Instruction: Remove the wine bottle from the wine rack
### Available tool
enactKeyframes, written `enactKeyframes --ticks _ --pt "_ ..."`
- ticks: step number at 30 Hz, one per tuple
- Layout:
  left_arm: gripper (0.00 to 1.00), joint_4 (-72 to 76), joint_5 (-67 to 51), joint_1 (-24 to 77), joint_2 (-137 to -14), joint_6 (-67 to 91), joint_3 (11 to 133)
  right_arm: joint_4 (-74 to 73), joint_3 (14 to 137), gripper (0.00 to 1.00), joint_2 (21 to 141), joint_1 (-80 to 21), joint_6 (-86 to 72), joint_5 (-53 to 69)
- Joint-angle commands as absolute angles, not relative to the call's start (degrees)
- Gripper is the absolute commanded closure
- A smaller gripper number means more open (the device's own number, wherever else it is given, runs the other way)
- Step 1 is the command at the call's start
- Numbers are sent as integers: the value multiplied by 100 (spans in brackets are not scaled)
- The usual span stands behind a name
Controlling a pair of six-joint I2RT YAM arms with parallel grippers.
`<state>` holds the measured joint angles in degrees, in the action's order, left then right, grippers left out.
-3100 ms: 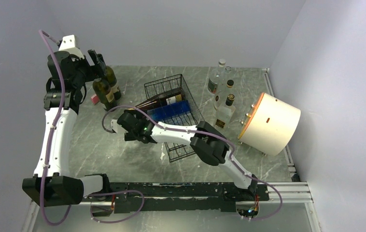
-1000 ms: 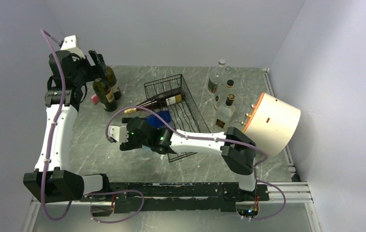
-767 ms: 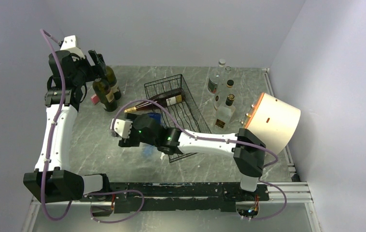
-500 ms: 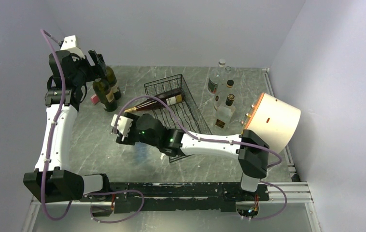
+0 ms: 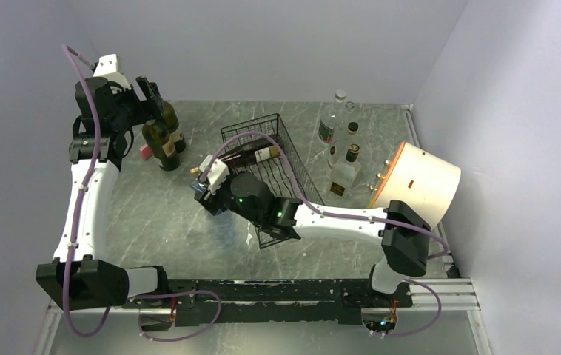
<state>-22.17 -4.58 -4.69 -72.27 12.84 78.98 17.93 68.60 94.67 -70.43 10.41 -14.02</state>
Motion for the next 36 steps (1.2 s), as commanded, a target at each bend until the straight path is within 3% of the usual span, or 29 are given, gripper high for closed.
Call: enactKeyframes --ticks 1,11,20,24,30,36 --pt "12 -1931 -798 -519 -7219 1319 7796 2065 7010 83 9048 -6977 235 -1763" --pt "8 -1757 -1048 152 -6862 1001 7558 803 7763 85 9332 -6634 -473 -2508" --pt "6 -2347 -1472 167 -4816 1231 5889 588 7778 85 9308 -6116 -878 -1769" --pt "5 -2463 -2167 167 -3888 1232 5337 489 7890 85 9418 -5896 -1137 -1550" --pt "7 -1849 -4265 193 -3409 728 4667 311 8169 84 9559 -5656 -1441 -1040" --pt "7 -1296 -3652 583 -3555 24 4071 152 8390 84 9648 -5450 -1518 -748"
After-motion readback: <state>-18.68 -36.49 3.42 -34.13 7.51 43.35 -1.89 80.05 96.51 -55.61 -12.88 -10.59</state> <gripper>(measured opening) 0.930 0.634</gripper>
